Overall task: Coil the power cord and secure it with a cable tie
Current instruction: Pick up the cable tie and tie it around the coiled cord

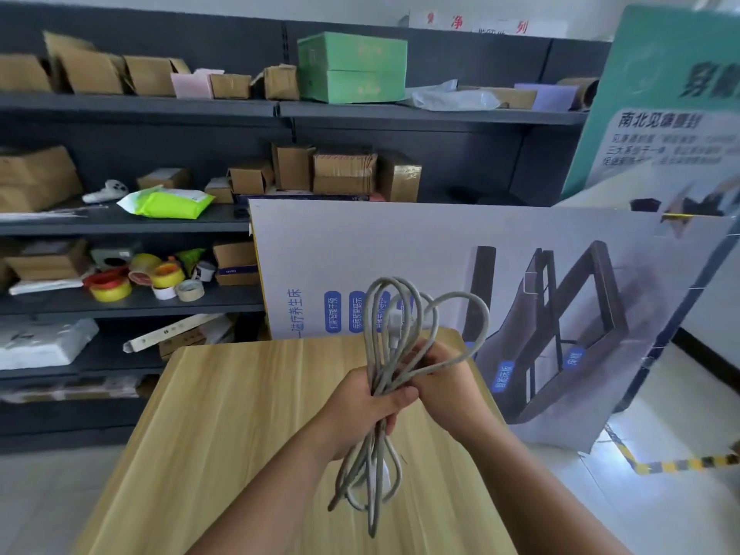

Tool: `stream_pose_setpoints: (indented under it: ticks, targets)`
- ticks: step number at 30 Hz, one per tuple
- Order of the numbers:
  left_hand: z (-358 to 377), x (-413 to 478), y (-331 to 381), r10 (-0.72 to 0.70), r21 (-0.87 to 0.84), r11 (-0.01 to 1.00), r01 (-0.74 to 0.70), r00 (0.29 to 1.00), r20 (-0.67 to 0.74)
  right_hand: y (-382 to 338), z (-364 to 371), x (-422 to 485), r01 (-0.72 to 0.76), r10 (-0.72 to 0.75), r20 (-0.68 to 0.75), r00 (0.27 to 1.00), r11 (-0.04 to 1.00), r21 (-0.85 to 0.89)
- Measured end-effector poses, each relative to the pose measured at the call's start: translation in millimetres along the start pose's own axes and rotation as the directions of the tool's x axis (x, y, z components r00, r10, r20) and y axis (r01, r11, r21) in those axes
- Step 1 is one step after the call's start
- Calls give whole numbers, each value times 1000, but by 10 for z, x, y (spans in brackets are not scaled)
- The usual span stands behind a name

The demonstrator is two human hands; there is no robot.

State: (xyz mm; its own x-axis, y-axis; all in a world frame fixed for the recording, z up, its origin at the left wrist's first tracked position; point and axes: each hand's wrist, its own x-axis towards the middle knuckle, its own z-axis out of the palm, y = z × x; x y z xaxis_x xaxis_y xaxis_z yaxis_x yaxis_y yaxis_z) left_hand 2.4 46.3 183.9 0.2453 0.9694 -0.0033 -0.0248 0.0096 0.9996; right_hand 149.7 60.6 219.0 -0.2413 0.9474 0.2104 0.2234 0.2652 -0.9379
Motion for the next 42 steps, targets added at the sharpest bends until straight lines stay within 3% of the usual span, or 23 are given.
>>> stream_pose_setpoints:
  ticks: [5,10,20,27,38,42]
  targets:
    - [92,-63,15,27,30,999,-26,999,-43,1,-53,-21,-21,18,67,998,999,40]
    - [161,-139,23,51,2,999,-51,994,-98,52,-76,-26,-13,21,117,993,997,-71]
    - [196,-231,75,72,-87,992,-93,975,-212,-115,-98,-46,35,-51,-49,997,955,-294]
    - [168,-245,105,79,-97,990,-100,977,-200,-109,-112,-27,-24,11,-51,999,970,-244]
    - [164,-184,125,64,-198,977,-77,995,-72,-118,-119,-53,72,-53,140,989,989,-131]
    - [162,-188,102,83,-149,984,-94,994,-77,-135,-132,-46,55,-43,98,994,990,-130]
